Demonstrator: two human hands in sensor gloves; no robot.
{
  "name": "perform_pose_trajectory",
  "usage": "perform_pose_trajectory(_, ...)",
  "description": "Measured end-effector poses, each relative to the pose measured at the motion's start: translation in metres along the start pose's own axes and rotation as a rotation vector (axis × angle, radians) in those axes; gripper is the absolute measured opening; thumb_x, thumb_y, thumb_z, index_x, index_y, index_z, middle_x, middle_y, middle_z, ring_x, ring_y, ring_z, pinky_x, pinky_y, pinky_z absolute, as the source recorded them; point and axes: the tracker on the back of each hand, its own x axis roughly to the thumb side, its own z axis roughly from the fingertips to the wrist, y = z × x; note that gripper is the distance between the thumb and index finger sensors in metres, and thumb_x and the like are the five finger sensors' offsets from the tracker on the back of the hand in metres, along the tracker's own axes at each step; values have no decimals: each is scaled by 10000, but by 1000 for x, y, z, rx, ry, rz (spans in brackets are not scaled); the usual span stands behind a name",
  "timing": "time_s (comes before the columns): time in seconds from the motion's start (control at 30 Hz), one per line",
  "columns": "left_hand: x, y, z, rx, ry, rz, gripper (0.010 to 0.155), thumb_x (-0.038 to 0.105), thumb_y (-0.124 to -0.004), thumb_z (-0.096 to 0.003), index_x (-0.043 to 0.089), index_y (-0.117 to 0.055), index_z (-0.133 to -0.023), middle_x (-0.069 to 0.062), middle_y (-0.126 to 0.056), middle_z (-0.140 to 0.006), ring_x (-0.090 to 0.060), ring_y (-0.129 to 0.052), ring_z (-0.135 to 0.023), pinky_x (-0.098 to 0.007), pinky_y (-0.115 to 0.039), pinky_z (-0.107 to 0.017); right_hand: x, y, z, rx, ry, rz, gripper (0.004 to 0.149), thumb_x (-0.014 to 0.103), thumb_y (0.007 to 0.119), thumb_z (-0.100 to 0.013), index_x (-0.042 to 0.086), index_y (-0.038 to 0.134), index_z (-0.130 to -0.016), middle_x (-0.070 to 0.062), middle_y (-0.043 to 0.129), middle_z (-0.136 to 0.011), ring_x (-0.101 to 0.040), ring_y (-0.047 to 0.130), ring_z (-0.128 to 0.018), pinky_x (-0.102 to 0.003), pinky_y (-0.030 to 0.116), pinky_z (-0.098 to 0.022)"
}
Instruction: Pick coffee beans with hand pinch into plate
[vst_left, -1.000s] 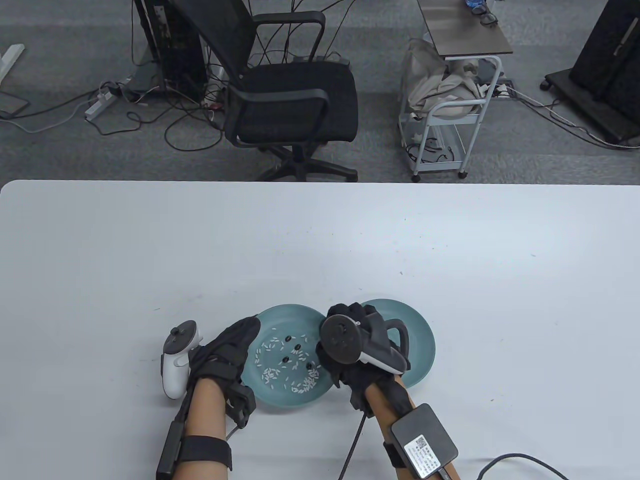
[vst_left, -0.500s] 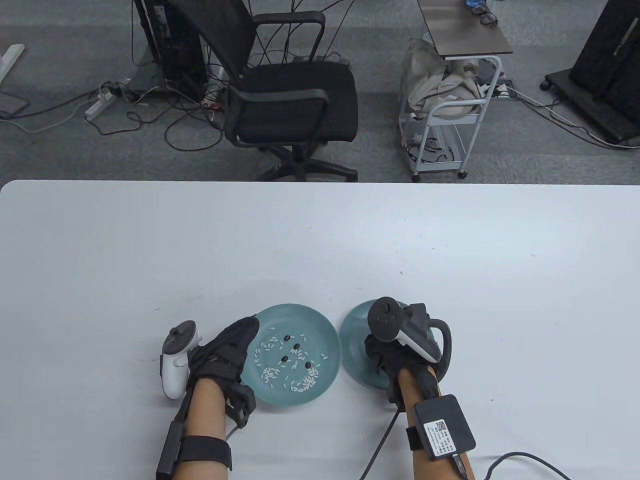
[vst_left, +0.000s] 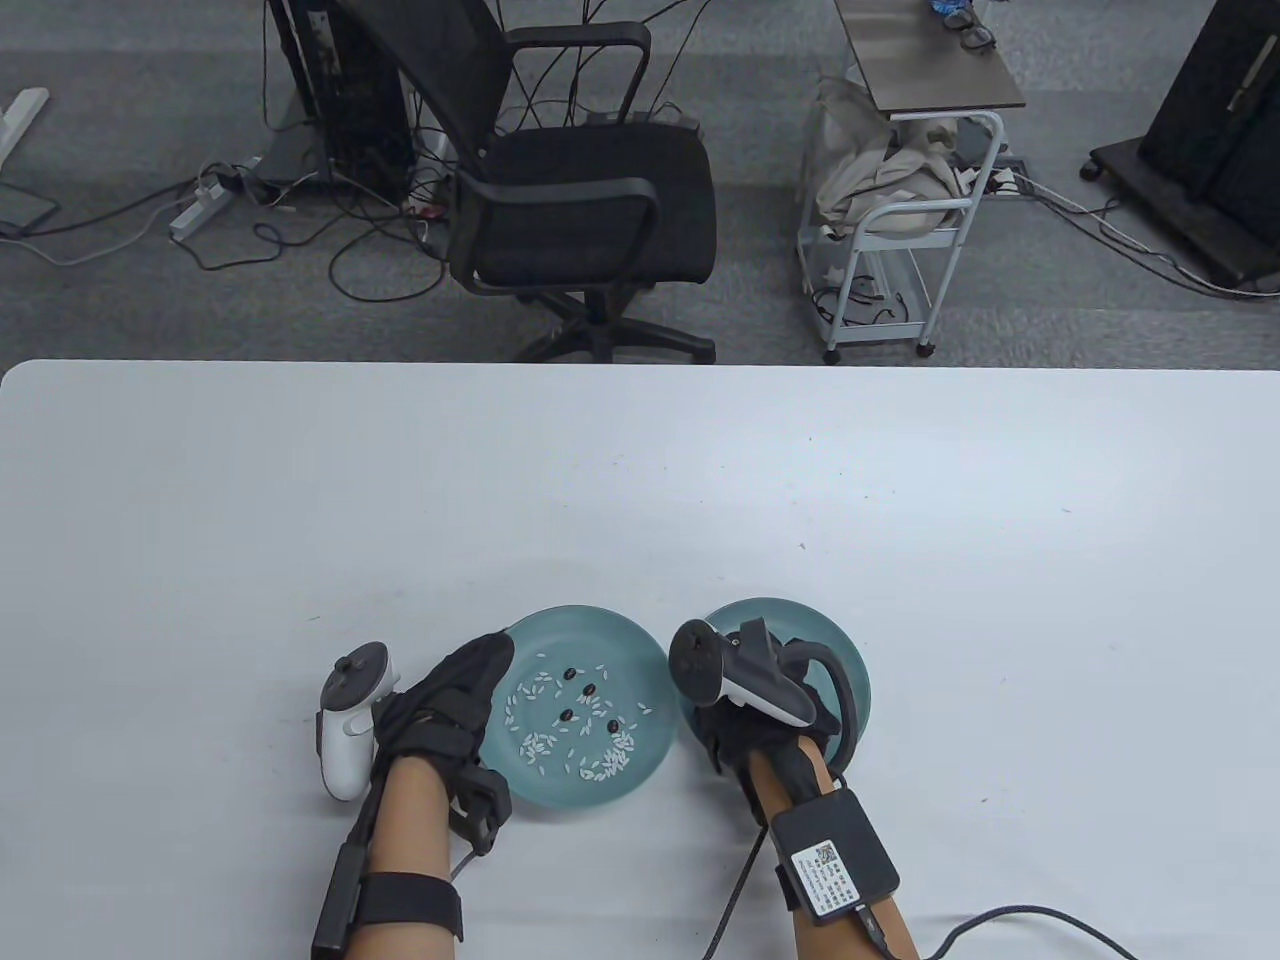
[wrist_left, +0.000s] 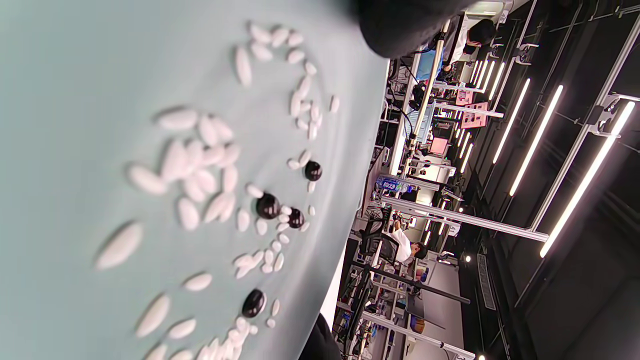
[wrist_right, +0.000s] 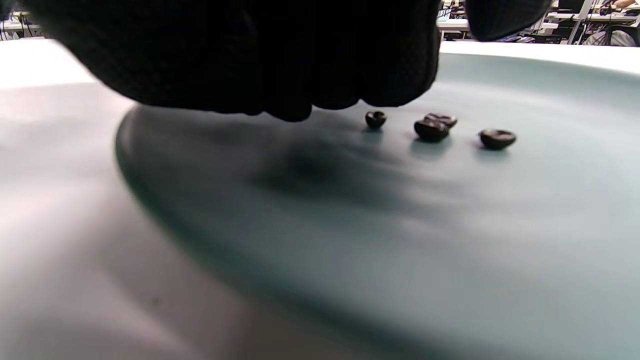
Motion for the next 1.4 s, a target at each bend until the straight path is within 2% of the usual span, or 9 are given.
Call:
perform_pose_trajectory(0.3,0,1,1,7,10,-2,534,411,-621,-704,142,-591,-1164,-189,-922,-889,-336,-994,-656,-455,-899,-448,-1,3,-1,25,18,17,374,356,826,-492,178,823,-821,-101,738,-955,-376,778,-803,-678,573,-682)
perform_pose_trajectory(0.37,0,1,1,6,12,-7,534,412,-621,-704,142,-590,-1164,-188,-923,-888,-333,-995,-656,-452,-900,-448,-4,2,-1,32,24,15,374,377,798,-505,193,819,-830,-101,738,-959,-377,779,-804,-678,573,-681)
perform_pose_trajectory(0.6,-1,1,0,9,20,-15,538,418,-620,-704,140,-592,-1163,-186,-923,-887,-331,-996,-655,-452,-900,-447,-28,-3,1,27,86,-110,405,389,750,-525,175,810,-863,-122,731,-975,-397,771,-815,-686,559,-684)
perform_pose_trajectory(0.87,-1,0,0,4,23,-13,539,420,-623,-703,137,-596,-1162,-186,-928,-881,-331,-1000,-647,-451,-902,-442,-34,-26,13,-76,56,-205,427,403,741,-525,172,804,-878,-133,712,-999,-408,765,-837,-687,561,-682)
perform_pose_trajectory(1.17,-1,0,0,-11,30,-17,545,424,-628,-704,128,-598,-1160,-182,-938,-865,-324,-1006,-634,-446,-908,-432,-14,-59,34,-245,-62,-221,428,417,774,-509,168,827,-853,-124,750,-964,-394,798,-797,-670,594,-670)
perform_pose_trajectory(1.27,0,-2,0,-13,34,-32,544,422,-635,-701,125,-605,-1156,-179,-944,-858,-322,-1010,-626,-445,-910,-427,2,-65,41,-261,-114,-222,433,420,779,-508,165,819,-856,-127,745,-962,-394,794,-791,-668,595,-669)
perform_pose_trajectory(1.4,0,-1,0,-11,37,-37,548,425,-638,-700,122,-605,-1155,-175,-946,-853,-319,-1012,-622,-443,-912,-423,36,-67,48,-261,-197,-130,430,425,786,-505,175,819,-853,-124,743,-961,-388,795,-789,-664,600,-668)
